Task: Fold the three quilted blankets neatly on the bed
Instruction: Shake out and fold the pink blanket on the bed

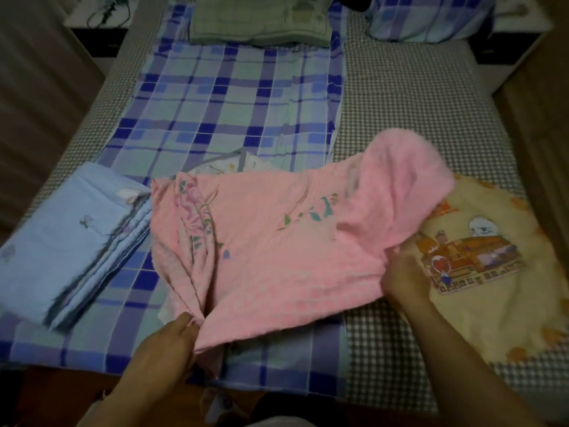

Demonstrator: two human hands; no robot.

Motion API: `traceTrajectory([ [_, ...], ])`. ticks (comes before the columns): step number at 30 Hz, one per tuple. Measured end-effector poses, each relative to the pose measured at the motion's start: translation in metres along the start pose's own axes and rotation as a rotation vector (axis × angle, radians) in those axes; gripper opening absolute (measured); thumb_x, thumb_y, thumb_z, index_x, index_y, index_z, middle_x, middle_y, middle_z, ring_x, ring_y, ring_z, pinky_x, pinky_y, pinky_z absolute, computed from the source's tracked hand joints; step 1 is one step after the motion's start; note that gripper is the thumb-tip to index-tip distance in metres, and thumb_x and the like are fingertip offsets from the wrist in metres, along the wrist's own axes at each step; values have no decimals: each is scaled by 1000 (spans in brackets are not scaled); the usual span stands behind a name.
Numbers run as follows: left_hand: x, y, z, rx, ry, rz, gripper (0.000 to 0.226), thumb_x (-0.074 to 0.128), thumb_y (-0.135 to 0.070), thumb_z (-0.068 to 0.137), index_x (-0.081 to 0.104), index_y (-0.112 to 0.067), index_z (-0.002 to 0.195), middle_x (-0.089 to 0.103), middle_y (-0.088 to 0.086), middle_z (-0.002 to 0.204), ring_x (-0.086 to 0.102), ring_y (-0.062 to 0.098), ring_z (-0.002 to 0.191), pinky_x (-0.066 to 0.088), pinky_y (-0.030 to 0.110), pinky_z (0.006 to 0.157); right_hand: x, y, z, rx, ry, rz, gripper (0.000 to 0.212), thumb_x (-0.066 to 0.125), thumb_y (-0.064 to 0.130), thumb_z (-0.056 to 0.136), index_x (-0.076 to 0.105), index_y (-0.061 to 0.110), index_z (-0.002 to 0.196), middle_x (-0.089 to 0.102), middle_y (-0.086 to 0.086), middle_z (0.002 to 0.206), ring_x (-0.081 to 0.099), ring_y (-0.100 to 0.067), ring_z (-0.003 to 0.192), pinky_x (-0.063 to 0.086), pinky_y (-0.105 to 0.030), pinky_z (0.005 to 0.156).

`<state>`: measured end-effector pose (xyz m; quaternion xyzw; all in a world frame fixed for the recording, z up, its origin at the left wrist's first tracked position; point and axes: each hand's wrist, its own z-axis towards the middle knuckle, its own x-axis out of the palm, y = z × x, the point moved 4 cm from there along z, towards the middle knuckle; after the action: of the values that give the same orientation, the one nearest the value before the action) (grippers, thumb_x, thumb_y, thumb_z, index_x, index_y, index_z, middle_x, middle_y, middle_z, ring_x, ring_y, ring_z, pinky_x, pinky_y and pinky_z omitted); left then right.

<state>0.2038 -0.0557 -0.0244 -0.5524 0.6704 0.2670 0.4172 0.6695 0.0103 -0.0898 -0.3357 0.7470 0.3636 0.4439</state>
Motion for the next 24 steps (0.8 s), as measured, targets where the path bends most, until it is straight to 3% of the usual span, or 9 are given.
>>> traceTrajectory([
  [2, 2, 5, 1, -36, -7, -48, 44, 40, -43, 89, 54, -32, 129, 55, -2, 125, 63, 19, 102, 54, 36, 83, 42, -26, -16, 174, 485, 522, 48, 65, 23, 91, 55, 29, 137, 65, -9, 122, 62, -24, 101, 50, -44, 98],
  [5, 6, 19, 2, -110, -21, -105, 38, 48, -36, 88, 55, -33, 125, 53, -2, 126, 63, 22, 106, 54, 40, 83, 70, -66, -37, 493, 358, 950, 23, 58, 17, 95, 64, 25, 116, 71, -8, 90, 62, -21, 72, 55, -37, 67],
  [7, 7, 21, 3, -110, -21, -81, 40, 44, -40, 87, 58, -29, 123, 56, 1, 121, 65, 24, 100, 55, 40, 79, 87, -86, -55, 701, 316, 961, 10, 50, 14, 94, 60, 13, 94, 58, -9, 69, 50, -20, 54, 45, -29, 50],
  [10, 5, 20, 3, -127, 3, -51, 39, 41, -38, 93, 55, -28, 128, 54, 0, 125, 64, 23, 101, 55, 40, 79, 114, -90, -71, 865, 410, 951, 11, 47, 8, 93, 52, 11, 84, 48, -8, 65, 43, -17, 50, 46, -27, 47],
  [12, 2, 18, 3, -125, -7, -25, 37, 54, -32, 89, 58, -24, 125, 57, 4, 118, 66, 26, 94, 55, 38, 70, 117, -76, -61, 840, 344, 916, 13, 49, 12, 92, 59, 5, 95, 58, -11, 74, 52, -23, 57, 50, -32, 56],
  [14, 1, 16, 1, -121, 17, -1, 40, 51, -34, 82, 64, -18, 115, 61, 8, 103, 68, 30, 78, 50, 33, 54, 102, -58, -37, 715, 127, 786, 30, 56, 22, 89, 61, 2, 111, 65, -18, 103, 62, -33, 85, 54, -39, 79],
  [17, -4, 13, -1, -88, -22, 49, 48, 40, -41, 79, 65, -17, 114, 62, 9, 102, 67, 31, 77, 49, 34, 53, 72, -16, -1, 524, -50, 771, 63, 67, 35, 87, 45, 5, 137, 46, -23, 137, 51, -40, 120, 44, -40, 99],
  [21, -4, 19, -2, -118, -41, 14, 49, 40, -43, 83, 61, -21, 122, 59, 6, 115, 66, 30, 86, 55, 37, 63, 72, 27, 39, 286, 86, 474, 105, 76, 49, 76, 14, 16, 154, 28, -22, 148, 35, -43, 133, 34, -48, 110],
  [24, -6, 26, -3, -148, -103, -95, 53, 37, -45, 85, 59, -21, 127, 59, 6, 121, 67, 30, 91, 58, 37, 68, 88, 8, 64, 371, 196, 239, 79, 67, 37, 84, 28, 9, 147, 31, -22, 146, 34, -42, 133, 34, -45, 108],
])
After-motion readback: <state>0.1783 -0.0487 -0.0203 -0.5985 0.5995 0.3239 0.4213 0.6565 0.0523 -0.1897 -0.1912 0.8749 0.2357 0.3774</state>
